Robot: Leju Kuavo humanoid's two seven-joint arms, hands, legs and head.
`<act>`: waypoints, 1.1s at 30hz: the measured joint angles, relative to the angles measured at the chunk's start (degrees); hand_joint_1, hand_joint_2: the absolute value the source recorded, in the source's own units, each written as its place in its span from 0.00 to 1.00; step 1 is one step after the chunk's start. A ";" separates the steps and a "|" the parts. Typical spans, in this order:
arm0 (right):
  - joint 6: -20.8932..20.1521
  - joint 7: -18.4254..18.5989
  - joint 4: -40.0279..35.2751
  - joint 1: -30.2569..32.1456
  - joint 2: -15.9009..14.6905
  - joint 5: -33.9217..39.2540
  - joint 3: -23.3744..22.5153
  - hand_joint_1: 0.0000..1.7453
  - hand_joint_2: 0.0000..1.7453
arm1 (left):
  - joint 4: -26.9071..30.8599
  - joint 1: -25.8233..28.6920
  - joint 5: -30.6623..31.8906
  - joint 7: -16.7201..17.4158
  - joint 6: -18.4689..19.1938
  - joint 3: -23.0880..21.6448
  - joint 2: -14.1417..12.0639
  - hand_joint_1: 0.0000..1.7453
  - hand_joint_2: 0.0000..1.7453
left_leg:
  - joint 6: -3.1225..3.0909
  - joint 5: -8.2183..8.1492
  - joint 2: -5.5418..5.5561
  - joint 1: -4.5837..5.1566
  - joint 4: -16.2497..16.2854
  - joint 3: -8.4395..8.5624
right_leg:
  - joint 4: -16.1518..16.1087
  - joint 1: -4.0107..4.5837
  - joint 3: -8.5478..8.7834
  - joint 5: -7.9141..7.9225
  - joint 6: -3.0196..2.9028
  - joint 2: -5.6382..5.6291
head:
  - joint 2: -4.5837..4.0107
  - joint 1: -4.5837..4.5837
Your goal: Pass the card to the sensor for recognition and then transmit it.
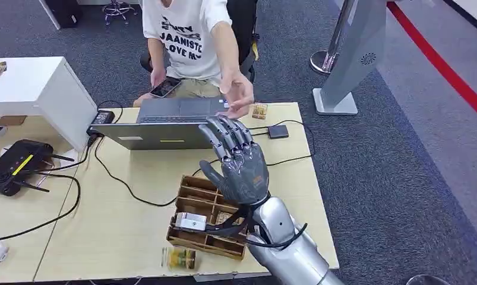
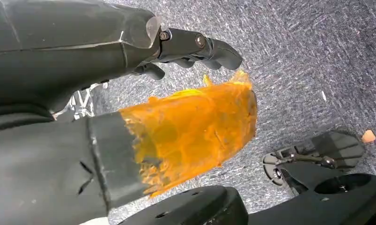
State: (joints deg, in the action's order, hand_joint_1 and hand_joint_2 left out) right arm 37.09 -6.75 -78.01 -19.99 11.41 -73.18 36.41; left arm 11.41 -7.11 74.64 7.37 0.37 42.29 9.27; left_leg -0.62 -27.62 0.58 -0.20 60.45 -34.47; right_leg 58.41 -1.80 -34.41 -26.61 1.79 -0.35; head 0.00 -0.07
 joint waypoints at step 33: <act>-0.02 -2.93 -0.86 2.52 0.07 13.80 -1.09 1.00 1.00 | 0.00 0.25 -3.08 -0.20 -1.14 -0.28 0.28 0.00 0.00 | 0.00 -0.01 0.00 0.00 0.00 -0.01 | 0.00 0.00 -0.01 -0.01 0.00 0.00 | 0.00 0.00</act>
State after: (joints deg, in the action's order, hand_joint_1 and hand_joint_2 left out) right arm 37.07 -9.68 -78.86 -17.48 11.47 -59.38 35.32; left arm 11.41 -6.86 71.56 7.17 -0.77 42.01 9.55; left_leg -0.62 -27.62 0.58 -0.20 60.45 -34.48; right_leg 58.41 -1.80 -34.42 -26.62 1.79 -0.35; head 0.00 -0.07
